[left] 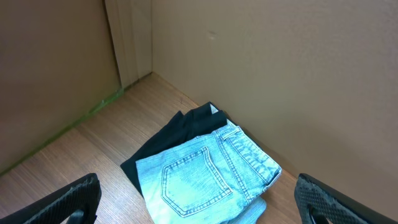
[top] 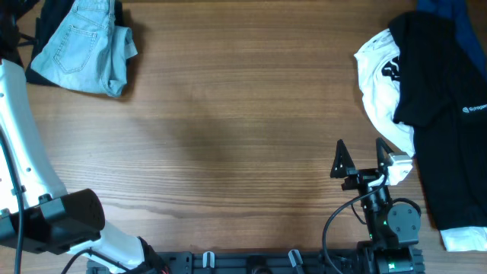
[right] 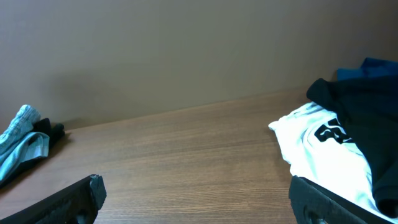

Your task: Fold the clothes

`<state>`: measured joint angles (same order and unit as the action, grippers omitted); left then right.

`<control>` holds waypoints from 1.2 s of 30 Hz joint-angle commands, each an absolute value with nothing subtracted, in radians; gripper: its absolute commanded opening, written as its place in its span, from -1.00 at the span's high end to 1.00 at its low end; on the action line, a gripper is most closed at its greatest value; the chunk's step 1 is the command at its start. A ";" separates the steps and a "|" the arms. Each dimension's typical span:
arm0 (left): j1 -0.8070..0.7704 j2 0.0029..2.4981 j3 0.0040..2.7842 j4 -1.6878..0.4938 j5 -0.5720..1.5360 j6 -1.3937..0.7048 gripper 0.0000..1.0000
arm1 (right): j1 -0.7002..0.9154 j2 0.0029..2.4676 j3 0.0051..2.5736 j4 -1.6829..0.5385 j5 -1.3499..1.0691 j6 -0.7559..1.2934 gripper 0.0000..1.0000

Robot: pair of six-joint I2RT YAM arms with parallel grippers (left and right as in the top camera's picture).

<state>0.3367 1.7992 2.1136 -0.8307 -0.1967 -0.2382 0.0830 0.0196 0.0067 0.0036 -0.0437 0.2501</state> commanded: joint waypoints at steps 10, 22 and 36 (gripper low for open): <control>0.215 1.705 2.107 -0.829 -0.250 -0.240 -1.00 | 0.087 0.021 0.005 0.004 -0.037 0.265 -1.00; 0.071 1.235 1.523 -0.715 -0.228 -0.392 -1.00 | 0.087 0.021 0.005 0.004 -0.037 0.265 -1.00; 0.069 0.277 0.450 -0.317 -0.123 -0.389 -1.00 | 0.087 0.021 0.005 0.004 -0.037 0.265 -0.99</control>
<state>0.0738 0.3626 0.5274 -0.3206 -0.1501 -0.3805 0.0830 0.0238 0.0063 0.0010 -0.0437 0.2501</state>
